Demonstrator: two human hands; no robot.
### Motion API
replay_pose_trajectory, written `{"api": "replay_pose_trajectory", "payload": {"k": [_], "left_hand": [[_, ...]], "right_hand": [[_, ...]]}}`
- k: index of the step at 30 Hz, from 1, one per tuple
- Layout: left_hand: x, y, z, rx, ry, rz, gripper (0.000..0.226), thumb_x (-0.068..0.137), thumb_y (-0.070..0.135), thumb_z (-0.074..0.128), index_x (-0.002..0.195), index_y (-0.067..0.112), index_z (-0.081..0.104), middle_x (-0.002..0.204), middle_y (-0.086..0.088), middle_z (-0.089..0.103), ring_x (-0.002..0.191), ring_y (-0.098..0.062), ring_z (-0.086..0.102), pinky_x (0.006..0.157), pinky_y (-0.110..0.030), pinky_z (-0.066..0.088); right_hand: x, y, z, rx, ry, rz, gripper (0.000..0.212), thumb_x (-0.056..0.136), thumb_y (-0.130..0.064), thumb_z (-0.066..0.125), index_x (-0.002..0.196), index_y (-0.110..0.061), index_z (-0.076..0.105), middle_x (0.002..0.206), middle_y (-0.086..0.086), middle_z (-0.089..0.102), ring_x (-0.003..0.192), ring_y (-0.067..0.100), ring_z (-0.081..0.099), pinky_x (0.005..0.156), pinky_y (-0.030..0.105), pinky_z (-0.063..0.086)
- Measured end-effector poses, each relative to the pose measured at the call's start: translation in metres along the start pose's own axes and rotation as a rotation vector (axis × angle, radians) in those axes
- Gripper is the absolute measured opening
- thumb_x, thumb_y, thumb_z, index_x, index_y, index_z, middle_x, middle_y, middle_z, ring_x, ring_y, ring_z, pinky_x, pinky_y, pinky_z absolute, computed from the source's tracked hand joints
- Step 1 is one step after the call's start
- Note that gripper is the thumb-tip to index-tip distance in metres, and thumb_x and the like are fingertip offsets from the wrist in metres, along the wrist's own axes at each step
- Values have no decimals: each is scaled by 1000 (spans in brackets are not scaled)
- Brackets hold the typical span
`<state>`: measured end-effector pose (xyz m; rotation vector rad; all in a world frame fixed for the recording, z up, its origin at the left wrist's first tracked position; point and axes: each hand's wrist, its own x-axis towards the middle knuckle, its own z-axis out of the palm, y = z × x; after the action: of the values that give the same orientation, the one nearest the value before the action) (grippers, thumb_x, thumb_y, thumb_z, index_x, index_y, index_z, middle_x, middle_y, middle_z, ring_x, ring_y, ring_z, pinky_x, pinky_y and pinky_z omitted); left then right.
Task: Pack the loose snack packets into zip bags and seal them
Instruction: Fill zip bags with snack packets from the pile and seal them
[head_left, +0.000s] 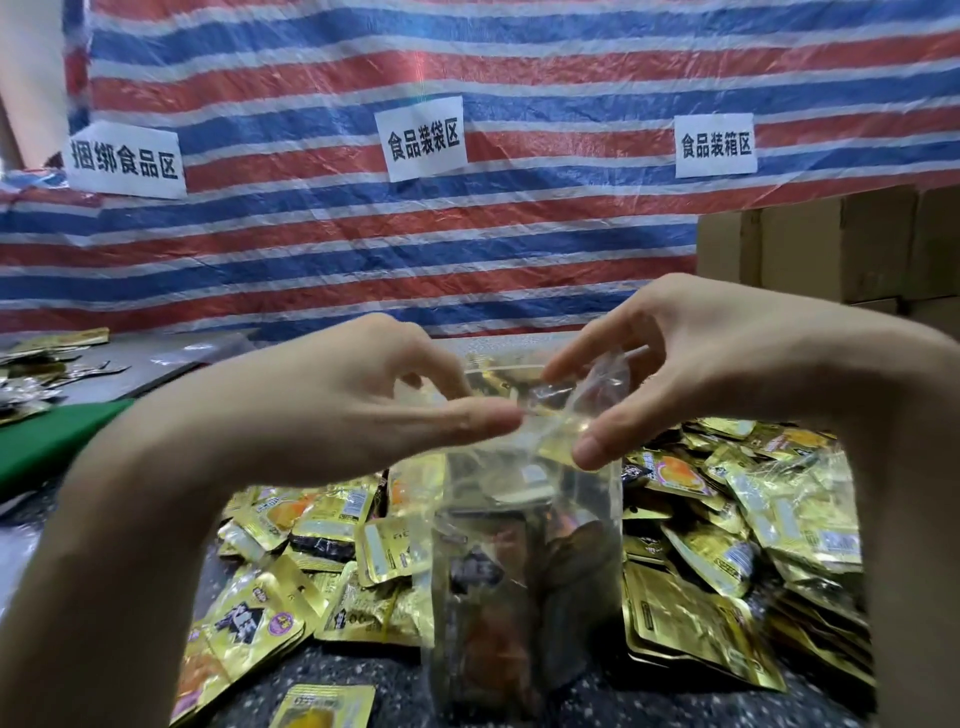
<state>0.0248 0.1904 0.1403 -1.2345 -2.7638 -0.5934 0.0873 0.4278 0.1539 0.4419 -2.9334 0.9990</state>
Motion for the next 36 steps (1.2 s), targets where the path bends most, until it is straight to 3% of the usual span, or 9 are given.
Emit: {"api": "replay_pose_trajectory", "payload": {"k": [6,9,11,17,20,25,31,34,36], "left_hand": [[-4,-12,-9,7,44,51,33,59,67,66,82,46,75,112,33,60,103,15,54,96,-30,46],[-4,-15,-12,-66,82,60,23,62,58,70,78,42,77,103,26,67,100,6,61,95,-40,51],[-4,-20,-13,-102,129,39,25,61,57,73,81,43,77,104,24,67,99,5,64,93,-40,53],[3,-38,-11,-253,75,-21,17,77,12,77,79,29,77,78,8,76,74,-10,72,63,-18,56],[2,-42,-13,-351,152,16,15,65,20,78,80,22,79,77,-2,76,71,-16,73,63,-18,56],[3,-51,-16,-463,259,38,26,63,18,83,87,17,76,75,-9,76,64,-22,73,59,-20,56],[5,-59,-11,-433,118,-10,22,67,35,77,78,16,78,75,-8,74,65,-17,67,59,-22,54],[6,-61,-9,-488,169,43,20,73,35,84,75,17,77,73,-8,72,67,-16,63,62,-24,50],[8,-62,-7,-518,187,74,13,73,28,81,74,16,76,73,-10,70,68,-18,63,65,-28,49]], "right_hand": [[-2,5,-3,9,46,1,39,68,-23,85,106,-23,78,99,0,78,94,22,74,90,41,60],[-3,6,-4,19,71,-14,27,69,-31,78,96,-26,81,95,3,78,86,23,72,71,28,59],[-4,5,-5,19,68,-26,27,67,-39,74,91,-28,82,91,3,78,82,18,72,70,29,58],[-6,4,-7,40,73,-46,41,57,-53,72,82,-22,82,87,6,77,80,19,71,67,27,56],[-8,5,-10,44,143,-71,35,56,-47,75,83,-26,82,86,3,77,77,17,71,64,29,58],[-9,13,-16,152,275,-54,30,63,-15,80,91,-23,79,82,10,76,75,26,74,66,30,62],[-3,14,-11,126,215,-13,33,84,11,67,103,-15,73,76,3,69,74,21,65,70,34,54],[-1,13,-10,64,191,37,33,86,12,63,98,-16,75,73,1,66,72,19,62,72,38,51],[1,9,-8,6,178,72,16,83,-9,72,94,-20,77,74,0,70,72,14,65,74,38,50]]}}
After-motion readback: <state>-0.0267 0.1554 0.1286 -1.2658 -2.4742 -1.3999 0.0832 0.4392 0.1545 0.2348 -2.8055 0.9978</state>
